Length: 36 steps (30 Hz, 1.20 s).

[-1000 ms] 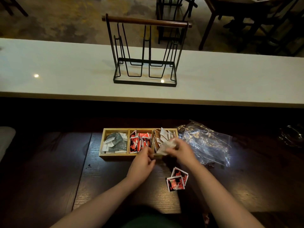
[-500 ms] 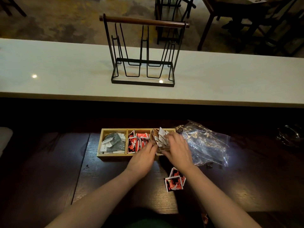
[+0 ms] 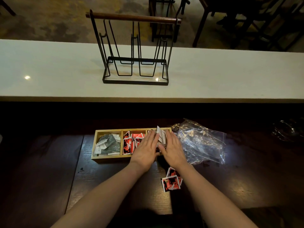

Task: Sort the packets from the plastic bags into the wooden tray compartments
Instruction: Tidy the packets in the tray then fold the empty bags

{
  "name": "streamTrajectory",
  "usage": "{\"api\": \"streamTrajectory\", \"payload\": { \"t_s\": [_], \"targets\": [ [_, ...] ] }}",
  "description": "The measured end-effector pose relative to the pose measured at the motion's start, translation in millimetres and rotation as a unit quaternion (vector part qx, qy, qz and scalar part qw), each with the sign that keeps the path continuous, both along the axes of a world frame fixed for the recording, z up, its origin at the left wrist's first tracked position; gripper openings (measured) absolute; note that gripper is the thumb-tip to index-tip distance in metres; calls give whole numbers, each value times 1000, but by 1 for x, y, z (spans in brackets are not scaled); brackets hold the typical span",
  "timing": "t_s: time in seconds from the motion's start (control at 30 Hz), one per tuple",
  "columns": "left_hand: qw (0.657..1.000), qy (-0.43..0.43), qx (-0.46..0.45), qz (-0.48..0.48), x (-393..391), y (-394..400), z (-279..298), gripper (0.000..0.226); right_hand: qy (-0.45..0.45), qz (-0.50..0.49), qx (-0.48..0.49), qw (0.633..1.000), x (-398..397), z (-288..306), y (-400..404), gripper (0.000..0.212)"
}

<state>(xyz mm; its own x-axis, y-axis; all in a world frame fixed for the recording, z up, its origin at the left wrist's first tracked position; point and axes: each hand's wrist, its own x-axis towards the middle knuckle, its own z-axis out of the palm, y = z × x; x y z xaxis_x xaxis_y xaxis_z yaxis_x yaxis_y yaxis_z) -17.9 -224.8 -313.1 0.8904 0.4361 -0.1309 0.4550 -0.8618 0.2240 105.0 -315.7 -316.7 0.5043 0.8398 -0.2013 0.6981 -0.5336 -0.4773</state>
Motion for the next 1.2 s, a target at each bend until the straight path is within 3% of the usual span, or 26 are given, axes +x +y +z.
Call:
{"api": "streamTrajectory", "payload": {
  "t_s": [0.07,0.17,0.3,0.4,0.5,0.6,0.73,0.83,0.93,1.03,1.13,1.2],
  "targets": [
    [999,-30,-27,9,5,0,3,74,-5,11,-14,1000,4,5,-3,71],
    [1000,-2,-23,0,8,1,1,71,-19,27,-26,999,9,10,-5,65],
    [998,52,6,-16,9,7,-1,74,-34,-63,93,993,9,24,-13,38],
    [997,68,7,-28,9,10,0,78,-25,-28,42,998,1,33,-40,22],
    [998,56,-11,-37,8,13,0,80,-34,92,-119,988,-15,22,-69,59],
    [998,28,-15,-47,0,17,3,80,-89,111,-198,970,-27,5,-78,81],
    [998,-37,13,-48,-14,13,8,76,-54,73,-244,965,-27,-1,-67,87],
    [996,-78,32,-15,-31,12,8,60,-5,80,-262,962,-24,-1,-61,73],
    [997,-56,52,31,-55,17,3,56,30,107,-255,960,-21,3,-55,43],
    [995,-54,62,59,-78,29,1,62,93,113,-220,965,-23,29,-34,35],
    [994,-53,24,98,-89,41,3,66,170,88,-105,976,-26,68,6,34],
    [992,-32,-10,120,-89,45,2,69,123,66,-1,990,-26,83,37,27]
  ]
}}
